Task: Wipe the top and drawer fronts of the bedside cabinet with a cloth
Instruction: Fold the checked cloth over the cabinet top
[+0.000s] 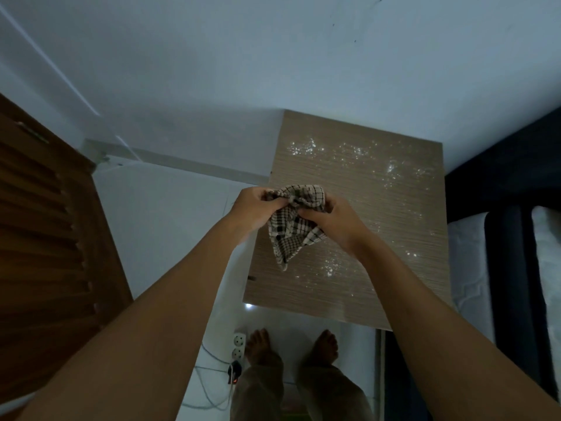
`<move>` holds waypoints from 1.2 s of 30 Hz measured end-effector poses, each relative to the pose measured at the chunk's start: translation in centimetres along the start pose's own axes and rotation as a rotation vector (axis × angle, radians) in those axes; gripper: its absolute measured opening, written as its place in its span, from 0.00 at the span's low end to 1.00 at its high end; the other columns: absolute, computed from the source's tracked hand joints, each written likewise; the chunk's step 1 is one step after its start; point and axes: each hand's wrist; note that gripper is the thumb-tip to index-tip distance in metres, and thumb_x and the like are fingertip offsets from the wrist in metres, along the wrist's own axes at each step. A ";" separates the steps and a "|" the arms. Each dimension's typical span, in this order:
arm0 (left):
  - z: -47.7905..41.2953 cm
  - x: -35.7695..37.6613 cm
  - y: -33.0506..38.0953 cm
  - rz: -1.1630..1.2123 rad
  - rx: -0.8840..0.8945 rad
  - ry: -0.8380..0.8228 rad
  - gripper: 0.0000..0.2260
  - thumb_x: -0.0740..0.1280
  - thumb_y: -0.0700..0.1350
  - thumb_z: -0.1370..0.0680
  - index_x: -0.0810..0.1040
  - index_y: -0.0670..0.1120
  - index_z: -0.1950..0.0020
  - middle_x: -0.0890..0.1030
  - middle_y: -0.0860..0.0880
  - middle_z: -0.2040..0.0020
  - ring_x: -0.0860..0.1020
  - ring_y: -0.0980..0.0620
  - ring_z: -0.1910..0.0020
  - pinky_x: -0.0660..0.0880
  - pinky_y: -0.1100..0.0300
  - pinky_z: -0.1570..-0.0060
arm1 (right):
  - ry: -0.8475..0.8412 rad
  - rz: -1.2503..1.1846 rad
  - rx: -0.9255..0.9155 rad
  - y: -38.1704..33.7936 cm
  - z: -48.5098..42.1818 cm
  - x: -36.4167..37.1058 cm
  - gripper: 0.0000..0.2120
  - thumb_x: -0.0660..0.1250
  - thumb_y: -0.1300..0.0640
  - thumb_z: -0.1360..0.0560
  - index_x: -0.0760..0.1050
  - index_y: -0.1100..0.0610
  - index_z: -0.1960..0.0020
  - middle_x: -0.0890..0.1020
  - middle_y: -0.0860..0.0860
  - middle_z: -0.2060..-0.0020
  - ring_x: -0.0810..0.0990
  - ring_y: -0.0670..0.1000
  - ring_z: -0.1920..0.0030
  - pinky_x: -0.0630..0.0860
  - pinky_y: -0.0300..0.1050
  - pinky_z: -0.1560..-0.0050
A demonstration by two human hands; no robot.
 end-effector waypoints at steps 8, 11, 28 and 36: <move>0.7 0.1 1.7 0.329 -0.193 -0.281 0.16 0.70 0.43 0.24 0.77 0.39 0.38 0.84 0.43 0.44 0.81 0.46 0.43 0.80 0.51 0.48 | 0.211 -0.229 -0.029 -0.8 0.7 -0.3 0.16 0.70 0.58 0.26 0.70 0.52 0.40 0.81 0.49 0.46 0.81 0.49 0.46 0.81 0.45 0.53; 1.1 0.2 2.4 0.325 -0.223 -0.363 0.16 0.67 0.47 0.22 0.76 0.41 0.38 0.83 0.42 0.44 0.81 0.45 0.44 0.79 0.49 0.47 | 0.247 -0.245 -0.046 -0.8 0.9 -0.2 0.18 0.69 0.58 0.25 0.71 0.51 0.37 0.81 0.49 0.45 0.80 0.48 0.46 0.82 0.46 0.54; 1.2 0.4 4.1 0.129 -0.173 -0.323 0.20 0.65 0.45 0.27 0.71 0.50 0.35 0.77 0.43 0.40 0.77 0.43 0.41 0.72 0.40 0.39 | 0.097 -0.373 0.068 -3.5 0.3 -1.8 0.11 0.55 0.49 0.18 0.71 0.54 0.49 0.81 0.54 0.52 0.81 0.54 0.51 0.79 0.52 0.52; 0.6 0.4 4.6 0.058 -0.244 -0.390 0.22 0.70 0.56 0.26 0.76 0.47 0.36 0.82 0.45 0.42 0.80 0.45 0.42 0.74 0.45 0.39 | 0.305 -0.257 -0.006 -3.6 0.0 -1.4 0.13 0.57 0.47 0.19 0.70 0.55 0.43 0.80 0.56 0.48 0.80 0.57 0.47 0.81 0.56 0.50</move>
Point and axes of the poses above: each hand's wrist, its own z-axis away from the middle knuckle, its own x-axis out of the palm, y = z × x
